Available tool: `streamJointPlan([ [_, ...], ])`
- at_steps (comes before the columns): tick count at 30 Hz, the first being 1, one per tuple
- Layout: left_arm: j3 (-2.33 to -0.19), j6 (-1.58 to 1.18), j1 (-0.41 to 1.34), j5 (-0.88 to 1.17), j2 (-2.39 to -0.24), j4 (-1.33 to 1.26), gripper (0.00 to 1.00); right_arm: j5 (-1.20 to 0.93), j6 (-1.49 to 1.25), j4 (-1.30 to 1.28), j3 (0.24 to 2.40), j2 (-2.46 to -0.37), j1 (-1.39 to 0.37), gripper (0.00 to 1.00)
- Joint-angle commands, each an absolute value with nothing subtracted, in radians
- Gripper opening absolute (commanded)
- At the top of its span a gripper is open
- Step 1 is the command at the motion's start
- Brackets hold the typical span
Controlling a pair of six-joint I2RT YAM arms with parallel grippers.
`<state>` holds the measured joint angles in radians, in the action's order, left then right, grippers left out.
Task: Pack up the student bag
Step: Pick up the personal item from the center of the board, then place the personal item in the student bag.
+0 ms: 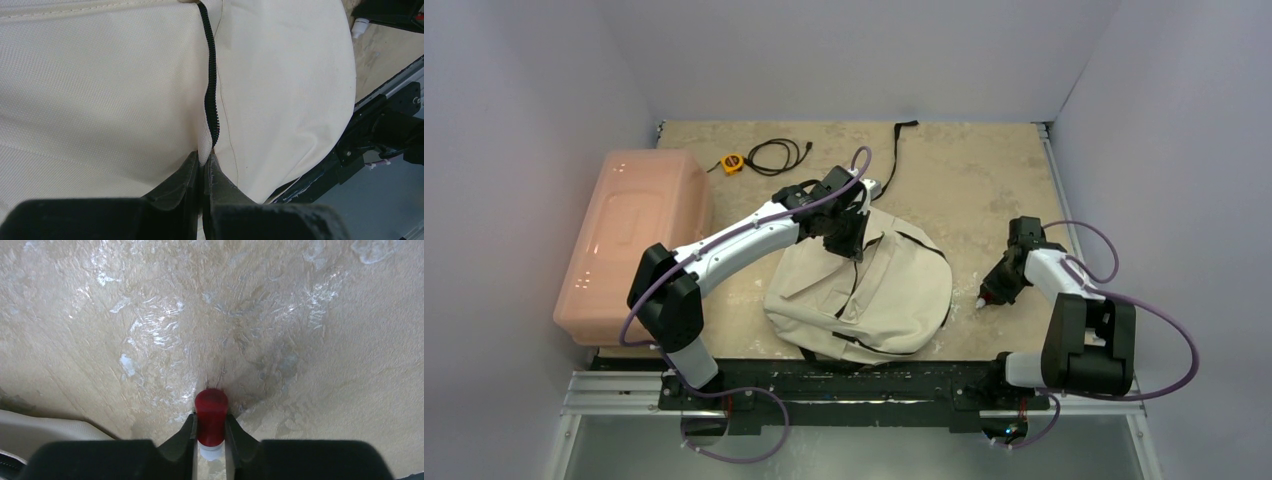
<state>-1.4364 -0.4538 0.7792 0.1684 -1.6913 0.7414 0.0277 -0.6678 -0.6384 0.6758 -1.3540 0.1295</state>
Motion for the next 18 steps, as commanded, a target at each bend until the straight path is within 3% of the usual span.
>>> streamJointPlan([
  [1, -1.480, -0.459, 0.793, 0.196, -1.684, 0.733, 0.00, 0.038, -0.668, -0.596, 0.661, -1.358, 0.112, 0.12],
  [4, -1.479, -0.457, 0.793, 0.194, -1.680, 0.733, 0.00, 0.009, -0.659, -0.596, 0.676, -1.300, 0.101, 0.05],
  [10, -1.479, -0.460, 0.793, 0.198, -1.671, 0.734, 0.00, -0.258, -0.587, -0.503, 0.744, -1.171, 0.060, 0.04],
  [18, -1.483, -0.444, 0.791, 0.153, -1.656, 0.745, 0.00, -0.509, -0.778, -0.113, 0.792, -1.245, -0.324, 0.03],
])
